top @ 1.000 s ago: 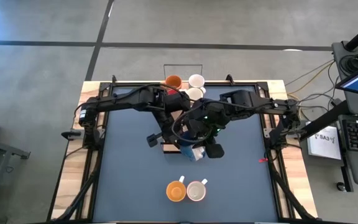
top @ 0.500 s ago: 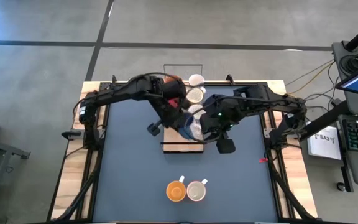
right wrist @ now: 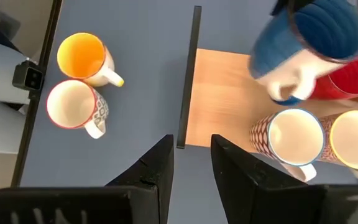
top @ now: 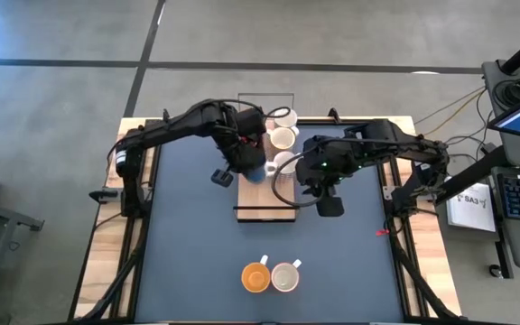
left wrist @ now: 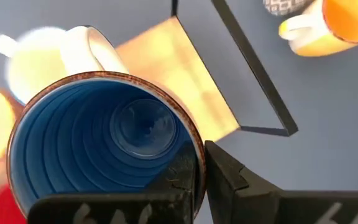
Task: Place coffee mugs
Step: Put the blue mug on the shelf
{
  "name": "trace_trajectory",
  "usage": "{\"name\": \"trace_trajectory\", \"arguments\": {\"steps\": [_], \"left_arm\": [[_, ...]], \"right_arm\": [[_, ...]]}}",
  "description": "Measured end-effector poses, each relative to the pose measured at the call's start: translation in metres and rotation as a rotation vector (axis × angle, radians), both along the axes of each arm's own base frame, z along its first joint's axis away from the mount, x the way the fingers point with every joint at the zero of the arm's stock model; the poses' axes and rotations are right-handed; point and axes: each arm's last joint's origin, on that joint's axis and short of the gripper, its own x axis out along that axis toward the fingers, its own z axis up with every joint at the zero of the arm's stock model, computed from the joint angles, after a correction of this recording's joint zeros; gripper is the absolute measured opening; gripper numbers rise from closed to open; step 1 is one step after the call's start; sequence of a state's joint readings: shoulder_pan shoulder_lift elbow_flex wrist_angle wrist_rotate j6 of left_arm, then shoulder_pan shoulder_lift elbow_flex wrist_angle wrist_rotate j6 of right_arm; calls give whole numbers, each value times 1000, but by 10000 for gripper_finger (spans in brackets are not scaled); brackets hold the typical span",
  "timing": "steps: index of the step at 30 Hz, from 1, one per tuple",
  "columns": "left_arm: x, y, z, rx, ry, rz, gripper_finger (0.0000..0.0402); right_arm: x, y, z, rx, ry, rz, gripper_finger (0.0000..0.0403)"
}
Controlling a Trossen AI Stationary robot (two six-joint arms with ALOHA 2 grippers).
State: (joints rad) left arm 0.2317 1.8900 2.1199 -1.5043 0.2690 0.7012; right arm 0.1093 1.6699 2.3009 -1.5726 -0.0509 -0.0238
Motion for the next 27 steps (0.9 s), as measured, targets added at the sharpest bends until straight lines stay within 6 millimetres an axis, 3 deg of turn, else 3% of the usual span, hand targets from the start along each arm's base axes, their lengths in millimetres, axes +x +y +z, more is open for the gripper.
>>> {"name": "trace_trajectory", "arguments": {"steps": [8,16,20,27], "left_arm": [[2,5,-33,31,128,73,0],[9,17,-61,92,134,155,2],[9,19,-65,76,144,194,3],[13,23,-70,76,137,463,5]], "right_arm": [[0,0,0,10,2,-17,89],[0,0,-1,13,4,-23,91],[1,0,-1,12,4,-21,87],[1,0,-1,11,5,-21,85]]}}
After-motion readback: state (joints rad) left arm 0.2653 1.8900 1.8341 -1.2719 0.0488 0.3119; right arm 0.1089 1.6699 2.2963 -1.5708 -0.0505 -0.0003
